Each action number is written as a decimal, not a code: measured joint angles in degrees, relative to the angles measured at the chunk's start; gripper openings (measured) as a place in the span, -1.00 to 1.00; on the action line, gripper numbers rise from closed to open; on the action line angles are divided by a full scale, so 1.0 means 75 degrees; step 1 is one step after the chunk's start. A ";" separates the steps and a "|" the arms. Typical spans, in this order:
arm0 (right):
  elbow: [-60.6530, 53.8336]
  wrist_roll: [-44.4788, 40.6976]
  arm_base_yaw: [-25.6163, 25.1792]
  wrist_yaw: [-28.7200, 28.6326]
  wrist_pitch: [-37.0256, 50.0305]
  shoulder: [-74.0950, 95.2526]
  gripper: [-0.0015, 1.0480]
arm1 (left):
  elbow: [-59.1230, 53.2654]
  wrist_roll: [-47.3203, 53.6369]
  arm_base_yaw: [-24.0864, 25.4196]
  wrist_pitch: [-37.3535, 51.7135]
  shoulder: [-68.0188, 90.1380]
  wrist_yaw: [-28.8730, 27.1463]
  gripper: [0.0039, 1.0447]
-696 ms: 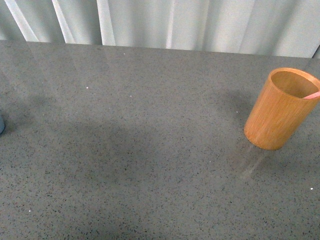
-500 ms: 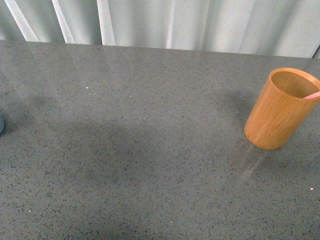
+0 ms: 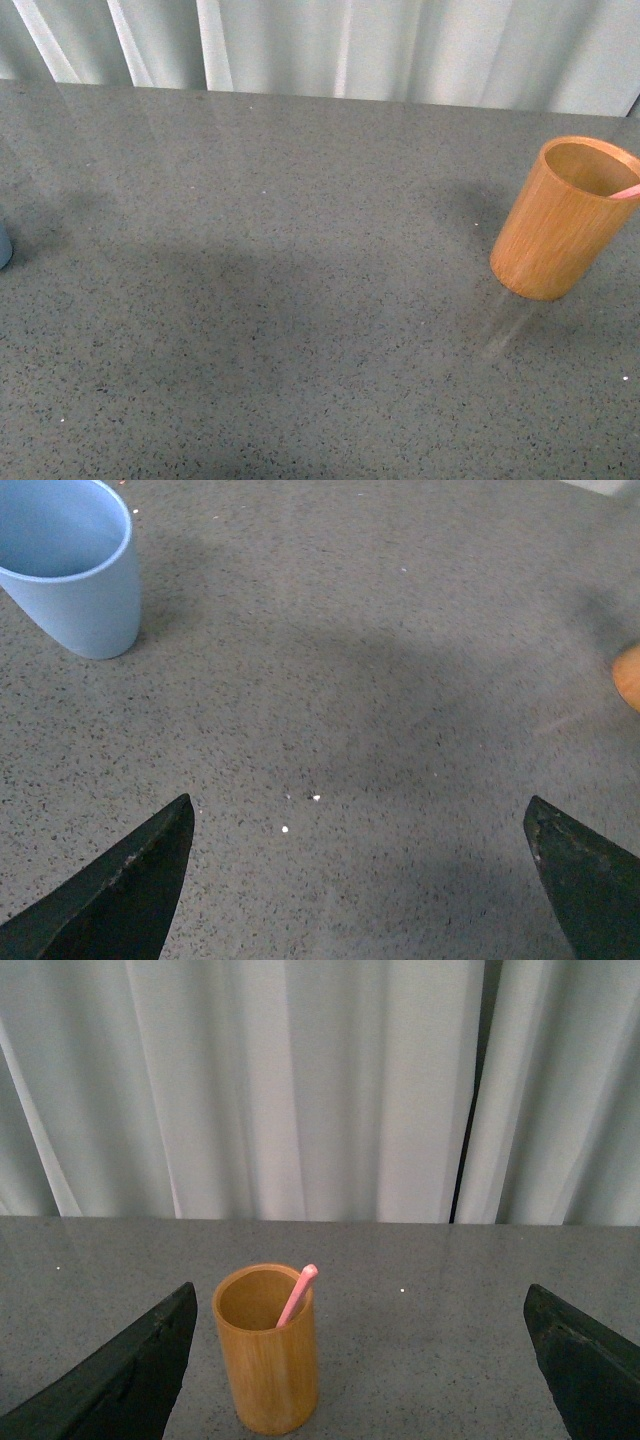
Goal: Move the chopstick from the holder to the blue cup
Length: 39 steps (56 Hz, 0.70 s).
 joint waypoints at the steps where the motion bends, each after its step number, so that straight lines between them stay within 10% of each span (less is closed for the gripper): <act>1: 0.0000 0.0003 0.0000 0.0000 0.0000 0.0000 0.81 | 0.0128 -0.0026 0.0041 0.0102 0.0245 0.0032 0.87; 39: 0.0000 0.0009 0.0000 -0.0003 0.0000 0.0000 0.81 | 0.3899 -0.0501 0.1571 0.1655 0.7589 -0.2343 0.87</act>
